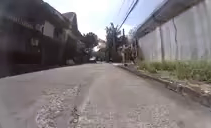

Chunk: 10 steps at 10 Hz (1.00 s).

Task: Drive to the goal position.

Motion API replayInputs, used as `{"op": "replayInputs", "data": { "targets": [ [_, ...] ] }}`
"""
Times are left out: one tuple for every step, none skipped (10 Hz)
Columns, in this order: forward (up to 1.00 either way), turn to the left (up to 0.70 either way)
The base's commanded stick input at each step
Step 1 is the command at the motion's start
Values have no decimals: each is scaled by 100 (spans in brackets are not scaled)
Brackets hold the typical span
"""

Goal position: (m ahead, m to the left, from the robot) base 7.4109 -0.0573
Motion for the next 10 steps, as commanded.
{"op": "replayInputs", "data": {
  "targets": [
    [100, 0],
    [100, 0],
    [100, 0],
    [100, 0],
    [100, 0],
    [100, 0],
    [100, 0],
    [100, 0],
    [100, 0],
    [100, 0]
  ]
}}
